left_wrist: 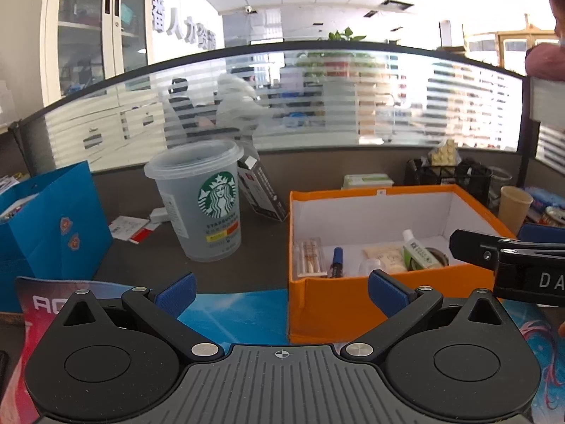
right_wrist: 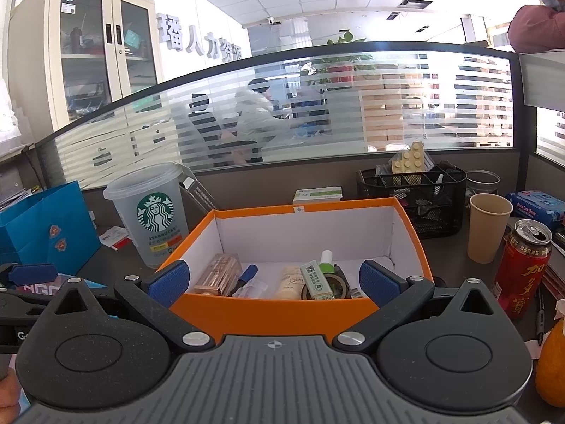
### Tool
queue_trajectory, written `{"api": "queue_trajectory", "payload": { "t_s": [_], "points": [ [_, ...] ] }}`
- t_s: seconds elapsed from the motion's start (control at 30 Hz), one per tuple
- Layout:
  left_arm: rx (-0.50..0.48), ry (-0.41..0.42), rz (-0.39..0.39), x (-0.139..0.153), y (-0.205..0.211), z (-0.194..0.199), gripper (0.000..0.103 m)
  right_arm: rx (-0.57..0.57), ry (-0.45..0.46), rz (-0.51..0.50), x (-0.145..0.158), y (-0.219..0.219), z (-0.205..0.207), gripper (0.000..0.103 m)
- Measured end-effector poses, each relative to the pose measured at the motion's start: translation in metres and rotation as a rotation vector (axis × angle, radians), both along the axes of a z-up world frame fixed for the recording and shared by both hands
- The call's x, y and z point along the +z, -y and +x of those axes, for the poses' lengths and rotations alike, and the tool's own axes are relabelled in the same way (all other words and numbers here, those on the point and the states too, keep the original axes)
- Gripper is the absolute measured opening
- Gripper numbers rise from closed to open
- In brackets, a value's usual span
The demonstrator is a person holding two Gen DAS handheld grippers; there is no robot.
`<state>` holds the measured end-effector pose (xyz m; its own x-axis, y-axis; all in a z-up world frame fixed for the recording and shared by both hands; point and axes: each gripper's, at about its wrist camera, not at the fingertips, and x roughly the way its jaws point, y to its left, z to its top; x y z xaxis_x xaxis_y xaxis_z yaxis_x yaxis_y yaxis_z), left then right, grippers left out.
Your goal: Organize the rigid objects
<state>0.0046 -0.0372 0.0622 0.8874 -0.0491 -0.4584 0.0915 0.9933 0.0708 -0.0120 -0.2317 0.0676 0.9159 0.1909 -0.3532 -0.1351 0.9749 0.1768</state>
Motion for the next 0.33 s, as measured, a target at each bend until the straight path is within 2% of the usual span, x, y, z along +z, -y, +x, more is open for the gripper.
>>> {"api": "queue_trajectory", "payload": {
  "t_s": [0.1, 0.33],
  "points": [
    [-0.006, -0.003, -0.015, 0.0010, -0.0011, 0.0001, 0.103, -0.001, 0.005, 0.010, 0.0013, 0.0016, -0.0003, 0.103],
    [0.015, -0.018, 0.006, 0.0005, 0.0001, 0.0026, 0.103, 0.003, 0.006, 0.002, 0.0009, -0.0006, -0.0001, 0.103]
  ]
}}
